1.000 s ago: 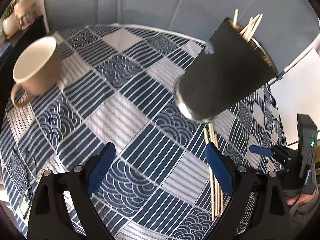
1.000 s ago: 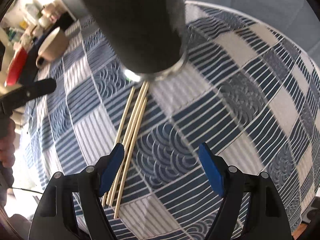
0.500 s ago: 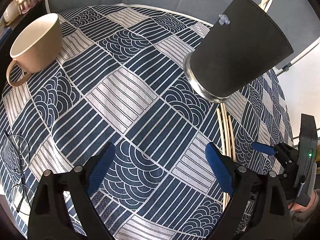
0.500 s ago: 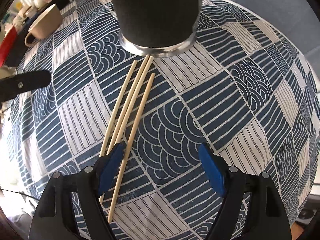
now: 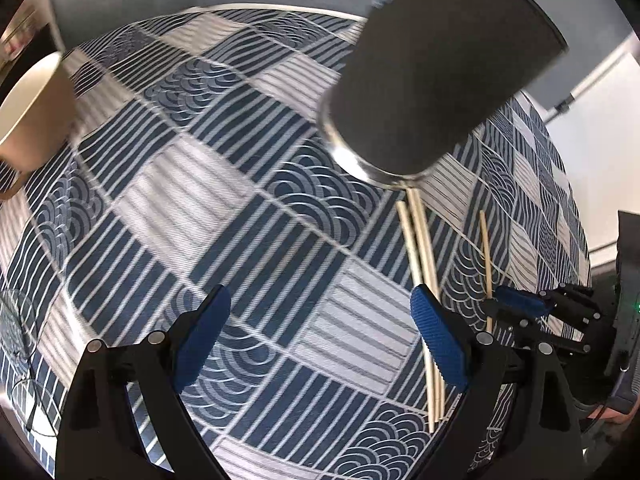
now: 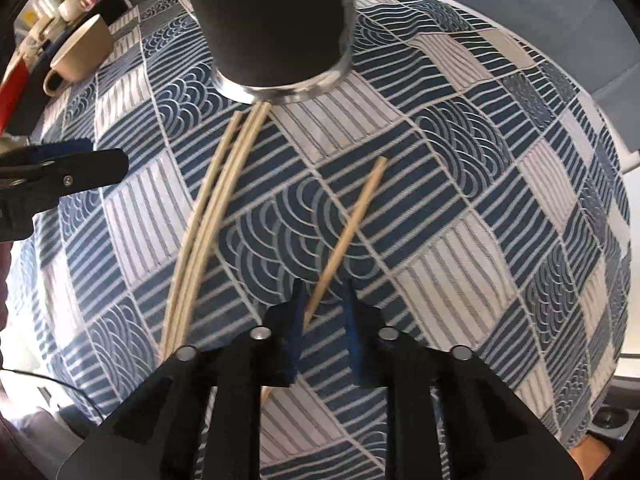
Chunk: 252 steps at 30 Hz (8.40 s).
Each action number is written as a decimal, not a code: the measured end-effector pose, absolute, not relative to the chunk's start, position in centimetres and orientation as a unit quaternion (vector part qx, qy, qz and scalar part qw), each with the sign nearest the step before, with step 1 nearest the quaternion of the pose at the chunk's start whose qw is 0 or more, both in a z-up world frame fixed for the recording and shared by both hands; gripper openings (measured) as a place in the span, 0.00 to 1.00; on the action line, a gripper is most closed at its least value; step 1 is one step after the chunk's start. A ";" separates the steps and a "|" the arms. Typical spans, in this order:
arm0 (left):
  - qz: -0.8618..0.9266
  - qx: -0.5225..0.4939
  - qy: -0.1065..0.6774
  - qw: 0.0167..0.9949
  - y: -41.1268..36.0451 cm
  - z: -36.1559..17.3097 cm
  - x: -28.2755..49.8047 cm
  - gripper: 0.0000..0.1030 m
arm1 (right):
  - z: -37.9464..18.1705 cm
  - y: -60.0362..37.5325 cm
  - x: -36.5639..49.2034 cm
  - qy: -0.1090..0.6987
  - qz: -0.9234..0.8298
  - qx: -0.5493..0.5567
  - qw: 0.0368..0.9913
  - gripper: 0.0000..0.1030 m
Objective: Organize utensils
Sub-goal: 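Move both open tools back down to the chopsticks on the table, then grasp a chopstick with the right tool while the left tool grasps another, then carry the left tool's chopstick up over the black holder while the right tool carries its own, then open the left tool over the holder while the right tool releases its chopstick, then return both open tools down to the last chopsticks beside the holder, then grasp a chopstick with the left tool while the right tool grasps the other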
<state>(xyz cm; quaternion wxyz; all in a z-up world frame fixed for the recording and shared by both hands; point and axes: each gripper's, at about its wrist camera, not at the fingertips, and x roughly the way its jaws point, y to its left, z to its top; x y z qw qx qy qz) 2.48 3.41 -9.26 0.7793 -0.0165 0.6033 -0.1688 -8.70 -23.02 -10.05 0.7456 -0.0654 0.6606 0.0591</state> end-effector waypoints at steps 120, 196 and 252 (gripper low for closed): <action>-0.197 -0.055 0.371 0.906 0.5 8.1 12.2 0.38 | 8.5 -26.7 6.6 0.356 0.232 0.111 0.898 0.11; -0.116 0.080 0.601 0.787 -2.5 -12.2 1.8 0.96 | -6.6 -31.3 -6.0 0.574 0.064 0.116 0.808 0.85; -0.126 0.020 0.649 0.750 7.5 -9.4 0.8 0.04 | -8.0 -27.3 -8.6 0.650 0.056 0.092 0.753 0.04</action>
